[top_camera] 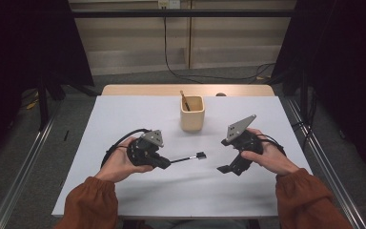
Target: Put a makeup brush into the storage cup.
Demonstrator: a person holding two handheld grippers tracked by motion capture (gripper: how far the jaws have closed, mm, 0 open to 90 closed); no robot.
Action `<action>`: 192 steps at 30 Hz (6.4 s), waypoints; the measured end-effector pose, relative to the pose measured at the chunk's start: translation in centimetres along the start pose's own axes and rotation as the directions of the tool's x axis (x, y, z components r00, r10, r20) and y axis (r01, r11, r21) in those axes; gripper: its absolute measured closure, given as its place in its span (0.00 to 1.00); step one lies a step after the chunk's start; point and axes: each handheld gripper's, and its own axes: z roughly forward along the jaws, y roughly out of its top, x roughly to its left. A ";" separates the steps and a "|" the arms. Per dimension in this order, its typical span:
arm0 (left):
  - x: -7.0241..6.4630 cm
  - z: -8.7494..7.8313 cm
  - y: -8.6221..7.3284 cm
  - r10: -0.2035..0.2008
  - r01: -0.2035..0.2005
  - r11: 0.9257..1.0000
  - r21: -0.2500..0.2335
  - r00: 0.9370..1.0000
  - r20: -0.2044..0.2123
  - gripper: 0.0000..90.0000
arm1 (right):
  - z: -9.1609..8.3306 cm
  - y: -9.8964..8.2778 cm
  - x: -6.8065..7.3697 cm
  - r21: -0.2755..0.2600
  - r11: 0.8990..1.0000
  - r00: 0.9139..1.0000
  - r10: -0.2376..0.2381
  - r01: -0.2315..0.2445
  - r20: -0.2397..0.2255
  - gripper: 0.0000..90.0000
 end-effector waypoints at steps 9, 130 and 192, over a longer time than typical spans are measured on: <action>-0.7 -0.6 -0.8 -0.010 0.010 0.999 -0.039 1.000 -0.001 0.95 | -0.9 -2.4 0.5 -0.060 0.996 0.996 0.075 -0.072 0.041 0.04; -3.2 1.7 -1.6 -0.059 0.021 0.817 -0.576 0.997 -0.047 0.95 | 0.6 1.8 1.9 -0.573 0.802 0.984 0.106 -0.168 -0.140 0.75; -3.2 2.4 -2.5 -0.217 0.084 0.819 -0.567 0.961 -0.171 0.16 | 0.2 1.7 1.6 -0.575 0.776 0.964 0.173 -0.260 -0.203 0.95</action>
